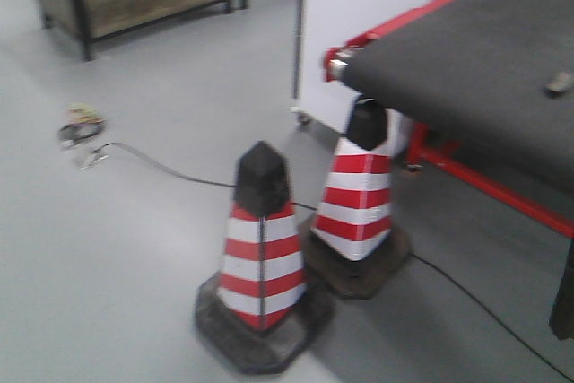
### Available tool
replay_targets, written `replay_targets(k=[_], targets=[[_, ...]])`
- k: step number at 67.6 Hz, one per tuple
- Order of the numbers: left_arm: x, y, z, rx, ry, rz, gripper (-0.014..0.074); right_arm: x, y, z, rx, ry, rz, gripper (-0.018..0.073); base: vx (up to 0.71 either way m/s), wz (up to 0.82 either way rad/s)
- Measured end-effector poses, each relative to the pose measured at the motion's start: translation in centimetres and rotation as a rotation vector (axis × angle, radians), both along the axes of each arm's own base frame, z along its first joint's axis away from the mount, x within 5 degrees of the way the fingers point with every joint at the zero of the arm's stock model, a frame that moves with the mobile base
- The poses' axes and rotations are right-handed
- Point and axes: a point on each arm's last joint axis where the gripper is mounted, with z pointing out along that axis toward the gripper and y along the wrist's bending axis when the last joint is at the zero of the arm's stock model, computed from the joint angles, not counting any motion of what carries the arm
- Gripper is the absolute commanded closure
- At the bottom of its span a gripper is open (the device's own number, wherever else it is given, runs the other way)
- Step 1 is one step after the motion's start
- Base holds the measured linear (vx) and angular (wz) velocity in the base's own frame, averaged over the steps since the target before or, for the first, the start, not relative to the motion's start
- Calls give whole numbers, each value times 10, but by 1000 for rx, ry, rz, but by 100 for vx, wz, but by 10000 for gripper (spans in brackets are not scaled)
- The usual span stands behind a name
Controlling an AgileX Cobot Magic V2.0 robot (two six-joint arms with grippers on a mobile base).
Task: Move and align brake pads A on conveyor
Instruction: 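Turn toward the black conveyor belt and drive up to it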
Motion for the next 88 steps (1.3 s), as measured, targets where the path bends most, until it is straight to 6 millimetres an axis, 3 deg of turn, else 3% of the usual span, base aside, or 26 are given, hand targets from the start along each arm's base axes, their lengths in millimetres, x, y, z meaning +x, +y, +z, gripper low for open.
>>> replay_targets(k=[59, 88], targets=[[0, 0, 0, 0, 0, 0, 602, 0, 0, 0, 0, 0, 0, 564, 12, -77], [0, 0, 0, 0, -1, 0, 602, 0, 0, 0, 0, 1, 0, 564, 3, -15]])
